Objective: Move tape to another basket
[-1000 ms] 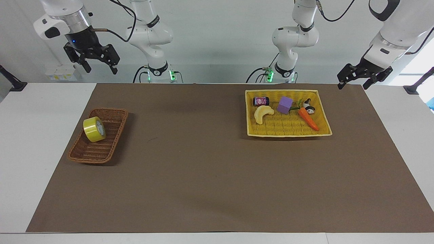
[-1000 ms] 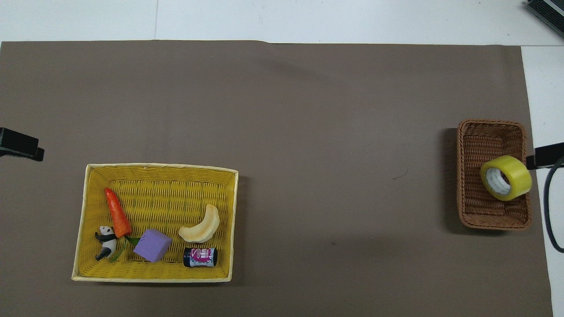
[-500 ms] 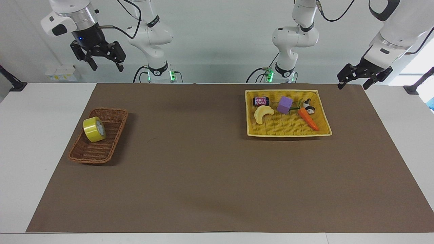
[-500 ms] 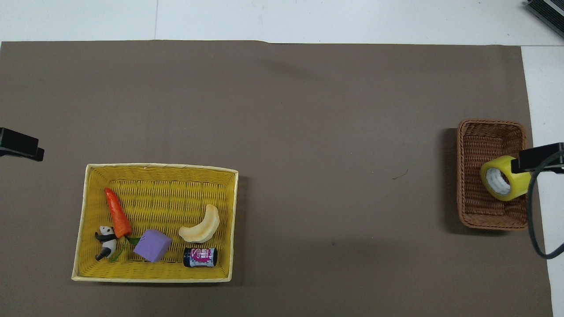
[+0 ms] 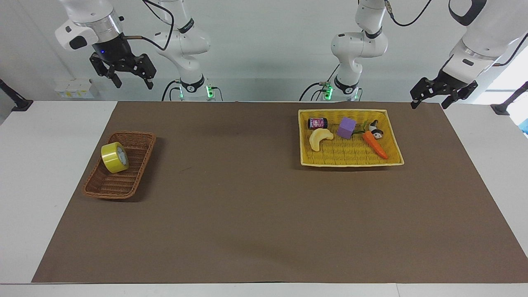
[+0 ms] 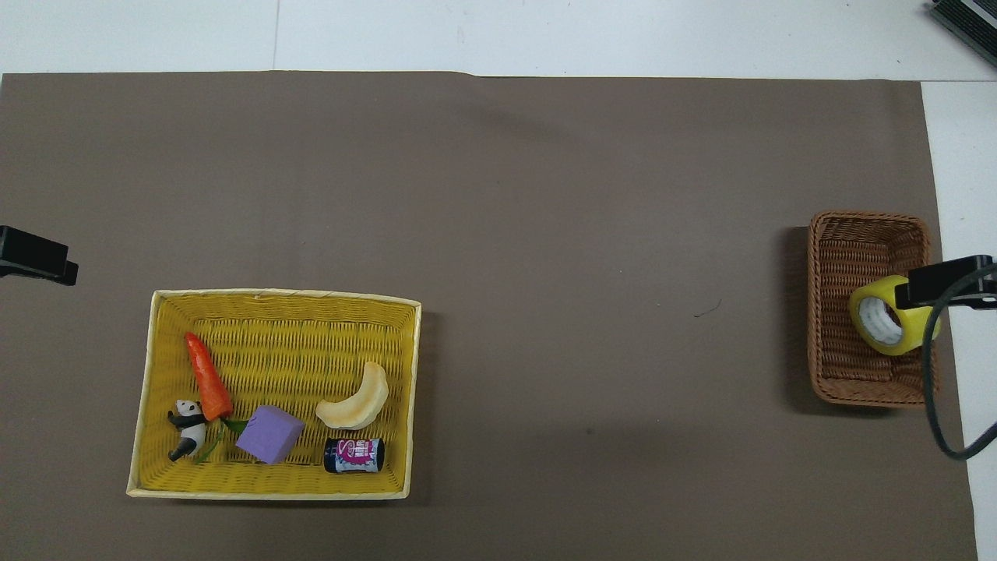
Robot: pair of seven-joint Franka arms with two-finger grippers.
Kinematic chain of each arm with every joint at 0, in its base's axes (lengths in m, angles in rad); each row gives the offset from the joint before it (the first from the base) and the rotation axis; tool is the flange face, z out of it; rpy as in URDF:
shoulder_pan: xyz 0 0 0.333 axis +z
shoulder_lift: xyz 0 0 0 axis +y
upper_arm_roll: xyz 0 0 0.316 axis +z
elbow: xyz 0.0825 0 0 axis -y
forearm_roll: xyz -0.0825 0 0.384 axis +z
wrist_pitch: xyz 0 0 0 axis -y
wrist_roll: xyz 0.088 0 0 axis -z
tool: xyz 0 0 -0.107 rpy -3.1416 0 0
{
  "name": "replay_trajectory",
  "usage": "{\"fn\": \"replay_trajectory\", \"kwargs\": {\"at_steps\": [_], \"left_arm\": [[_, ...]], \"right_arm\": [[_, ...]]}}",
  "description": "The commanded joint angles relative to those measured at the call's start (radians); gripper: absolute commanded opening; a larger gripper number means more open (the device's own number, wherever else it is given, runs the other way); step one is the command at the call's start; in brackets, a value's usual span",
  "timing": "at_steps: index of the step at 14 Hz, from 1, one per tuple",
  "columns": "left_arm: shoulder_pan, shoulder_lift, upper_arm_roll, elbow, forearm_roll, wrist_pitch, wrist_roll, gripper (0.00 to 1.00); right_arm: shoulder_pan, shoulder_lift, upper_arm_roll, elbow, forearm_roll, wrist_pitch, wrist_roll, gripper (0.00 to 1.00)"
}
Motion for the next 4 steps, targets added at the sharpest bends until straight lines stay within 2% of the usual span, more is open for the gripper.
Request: {"fn": "replay_trajectory", "kwargs": {"at_steps": [1,4], "left_arm": [[-0.010,-0.003,0.007,0.015,0.011,-0.021,0.001,1.00],[-0.010,-0.003,0.007,0.015,0.009,-0.021,0.001,1.00]], "right_arm": [[-0.012,-0.024,0.005,-0.027,-0.011,0.002,-0.039,1.00],[-0.012,-0.027,0.005,-0.033,-0.012,0.005,-0.041,1.00]]}}
